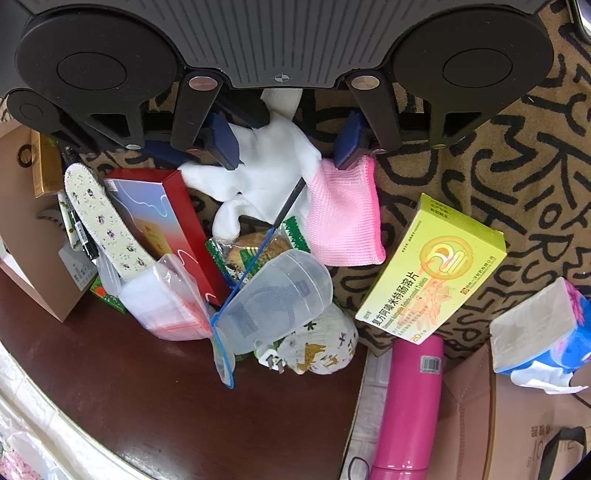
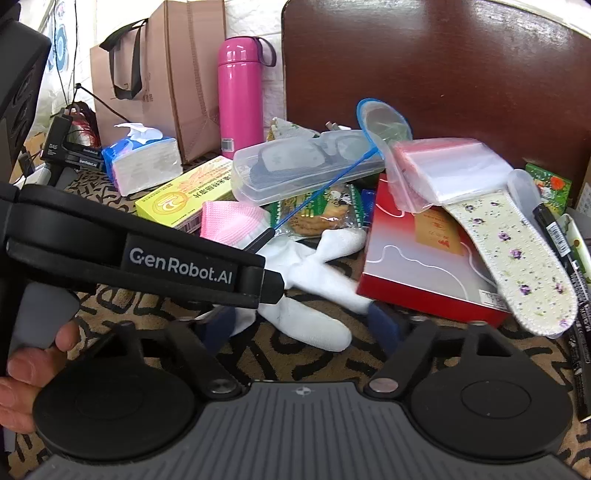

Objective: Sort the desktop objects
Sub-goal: 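Close the left gripper on the white glove and lift it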

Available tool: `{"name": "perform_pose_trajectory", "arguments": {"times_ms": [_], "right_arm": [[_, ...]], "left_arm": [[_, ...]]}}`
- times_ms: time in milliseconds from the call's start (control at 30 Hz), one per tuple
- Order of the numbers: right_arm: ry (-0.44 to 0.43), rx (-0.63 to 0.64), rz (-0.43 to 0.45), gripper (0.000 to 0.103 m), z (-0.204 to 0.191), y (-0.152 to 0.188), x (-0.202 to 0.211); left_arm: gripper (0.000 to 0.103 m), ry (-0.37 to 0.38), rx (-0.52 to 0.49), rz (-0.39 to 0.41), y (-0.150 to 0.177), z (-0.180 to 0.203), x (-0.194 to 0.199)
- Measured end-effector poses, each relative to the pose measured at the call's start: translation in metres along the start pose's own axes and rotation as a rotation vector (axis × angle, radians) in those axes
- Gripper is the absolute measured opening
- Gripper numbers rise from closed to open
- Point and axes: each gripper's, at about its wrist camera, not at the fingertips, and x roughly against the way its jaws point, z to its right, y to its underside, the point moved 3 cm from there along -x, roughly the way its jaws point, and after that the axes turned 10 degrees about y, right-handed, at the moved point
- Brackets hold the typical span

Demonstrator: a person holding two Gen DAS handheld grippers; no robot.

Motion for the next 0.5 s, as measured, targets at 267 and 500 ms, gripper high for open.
{"name": "perform_pose_trajectory", "arguments": {"times_ms": [267, 500], "right_arm": [[-0.039, 0.033, -0.004, 0.039, -0.01, -0.001, 0.003], [-0.054, 0.049, -0.017, 0.018, -0.017, -0.001, 0.006]], "left_arm": [[0.055, -0.024, 0.003, -0.005, 0.001, -0.003, 0.002], [0.038, -0.014, 0.004, -0.026, 0.002, -0.001, 0.004]]}}
